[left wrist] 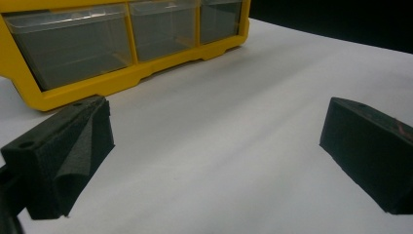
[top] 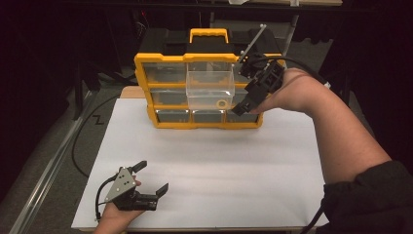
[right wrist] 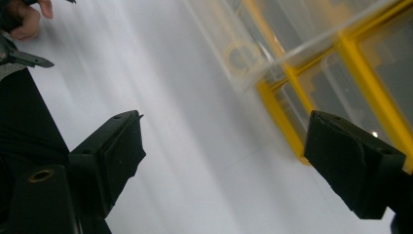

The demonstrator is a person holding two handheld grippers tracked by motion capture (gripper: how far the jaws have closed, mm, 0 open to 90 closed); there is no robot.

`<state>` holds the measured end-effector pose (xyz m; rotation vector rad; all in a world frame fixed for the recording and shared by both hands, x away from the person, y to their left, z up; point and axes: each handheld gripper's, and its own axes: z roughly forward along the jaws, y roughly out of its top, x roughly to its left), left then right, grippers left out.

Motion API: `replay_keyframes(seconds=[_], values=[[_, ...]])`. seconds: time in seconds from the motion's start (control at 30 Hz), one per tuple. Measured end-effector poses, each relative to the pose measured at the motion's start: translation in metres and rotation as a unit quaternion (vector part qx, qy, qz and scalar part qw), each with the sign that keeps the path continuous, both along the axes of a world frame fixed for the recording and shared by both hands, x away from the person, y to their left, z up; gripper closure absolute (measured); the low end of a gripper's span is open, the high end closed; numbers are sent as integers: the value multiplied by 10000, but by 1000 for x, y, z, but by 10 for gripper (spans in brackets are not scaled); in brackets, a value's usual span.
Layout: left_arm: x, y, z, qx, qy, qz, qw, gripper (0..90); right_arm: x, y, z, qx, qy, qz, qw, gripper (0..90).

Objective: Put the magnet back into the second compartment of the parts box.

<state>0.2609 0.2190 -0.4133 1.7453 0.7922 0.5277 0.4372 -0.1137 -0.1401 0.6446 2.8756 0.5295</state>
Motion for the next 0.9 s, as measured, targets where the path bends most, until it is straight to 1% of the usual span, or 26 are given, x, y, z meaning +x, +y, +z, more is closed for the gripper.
replay_keyframes(seconds=[0.03, 0.07, 0.17, 0.2, 0.27, 0.3, 0.33, 0.37, 0.4, 0.5, 0.53, 0.57, 0.67, 0.77, 0.8, 0.87, 0.9], values=[[0, 0, 0, 0, 0, 0, 10000, 1, 0, 0, 0, 0, 0, 0, 10000, 146], [0, 0, 0, -5, -4, -3, 10000, 1, -3, -4, -6, -1, 7, -14, 10000, 139], [0, 0, 0, 51, -3, -14, 10000, 1, -8, -9, -13, 1, 54, 2, 10000, 140], [0, 0, 0, 51, -3, -14, 10000, 1, -8, -9, -13, 1, 54, 2, 10000, 140], [1, -1, 0, 58, 7, -13, 10000, 1, -12, -12, -20, -26, 59, -8, 10000, 136], [1, -1, -1, 63, 12, -19, 10000, 1, -15, -16, -27, -66, 87, -20, 9999, 131], [1, -2, -1, 80, 22, -26, 10000, 1, -16, -17, -30, -86, 101, -49, 9999, 127], [1, -2, -1, 80, 22, -26, 10000, 1, -16, -17, -30, -86, 101, -49, 9999, 127], [1, -2, -1, 81, 20, -29, 10000, 1, -19, -21, -37, -118, 81, -71, 9999, 107], [1, -2, -1, 81, 9, -25, 10000, 1, -23, -26, -46, -133, 100, -148, 9998, 85], [2, -2, -1, 95, 15, -19, 10000, 1, -25, -27, -49, -174, 93, -170, 9997, 74], [2, -2, -2, 110, 26, -5, 9999, 1, -25, -27, -49, -174, 93, -170, 9997, 74], [5, 0, -2, 107, 69, 35, 9999, 1, -28, -33, -57, -205, 76, -251, 9994, 46], [5, 0, -2, 70, 49, 43, 10000, 1, -31, -39, -63, -124, 60, -358, 9993, 0], [5, 0, -2, 70, 48, 38, 10000, 1, -32, -41, -65, -130, 55, -376, 9992, 0], [6, -1, -3, 61, 57, 44, 10000, 1, -34, -46, -71, -138, -36, -530, 9985, 0], [6, -1, -3, 61, 57, 44, 10000, 1, -34, -46, -71, -138, -36, -530, 9985, 0]])
